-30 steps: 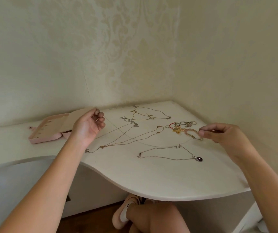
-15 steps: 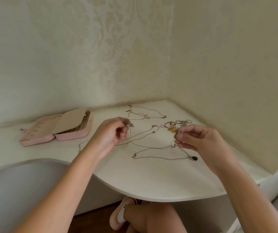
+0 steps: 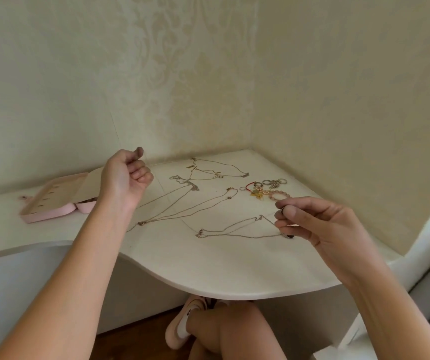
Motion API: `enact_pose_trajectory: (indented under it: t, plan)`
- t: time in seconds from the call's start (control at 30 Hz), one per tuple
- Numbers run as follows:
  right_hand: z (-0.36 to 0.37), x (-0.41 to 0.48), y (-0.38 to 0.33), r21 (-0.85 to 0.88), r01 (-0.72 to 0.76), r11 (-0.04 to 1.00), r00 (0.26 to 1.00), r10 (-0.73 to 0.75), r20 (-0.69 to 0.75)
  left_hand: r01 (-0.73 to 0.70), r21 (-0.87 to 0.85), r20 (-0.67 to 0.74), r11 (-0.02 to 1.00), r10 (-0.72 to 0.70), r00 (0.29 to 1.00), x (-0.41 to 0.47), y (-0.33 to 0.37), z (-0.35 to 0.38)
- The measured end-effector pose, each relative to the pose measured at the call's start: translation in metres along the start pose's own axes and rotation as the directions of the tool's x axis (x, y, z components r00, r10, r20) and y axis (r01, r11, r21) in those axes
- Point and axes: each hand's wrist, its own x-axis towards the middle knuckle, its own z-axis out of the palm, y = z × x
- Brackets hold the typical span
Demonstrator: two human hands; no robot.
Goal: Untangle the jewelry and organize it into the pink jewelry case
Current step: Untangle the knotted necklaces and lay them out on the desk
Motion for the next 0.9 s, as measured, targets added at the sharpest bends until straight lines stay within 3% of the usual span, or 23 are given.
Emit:
enact_pose_trajectory:
  t: [0.13, 0.23, 0.3, 0.4, 0.53, 0.7, 0.9]
  plan:
    - [0.005, -0.004, 0.0, 0.02, -0.013, 1.0, 1.0, 0.013, -0.02, -0.05, 0.208, 0.037, 0.977, 0.044, 0.998, -0.007, -0.005, 0.007]
    - [0.009, -0.003, 0.003, -0.055, -0.034, 0.998, 0.998, 0.031, -0.058, -0.159, 0.506, 0.218, 0.848, 0.053, 0.974, -0.034, -0.021, 0.022]
    - [0.012, -0.003, 0.006, -0.118, -0.047, 0.992, 0.996, 0.037, -0.079, -0.233, 0.667, 0.374, 0.708, -0.046, 0.926, -0.057, -0.034, 0.031]
    - [0.015, -0.002, 0.009, -0.246, -0.043, 0.968, 0.995, 0.021, -0.093, -0.263, 0.774, 0.481, 0.576, -0.265, 0.836, -0.084, -0.054, 0.039]
    - [0.018, -0.003, 0.01, -0.391, 0.022, 0.92, 0.998, -0.045, -0.049, -0.228, 0.746, 0.529, 0.625, -0.349, 0.774, -0.102, -0.073, 0.046]
    - [0.017, -0.005, 0.011, -0.533, 0.127, 0.836, 0.985, -0.168, -0.03, -0.199, 0.694, 0.514, 0.691, -0.282, 0.81, -0.109, -0.079, 0.049]
    - [0.021, -0.007, 0.018, -0.577, 0.187, 0.795, 0.966, -0.256, -0.04, -0.171, 0.643, 0.479, 0.746, -0.218, 0.85, -0.119, -0.084, 0.048]
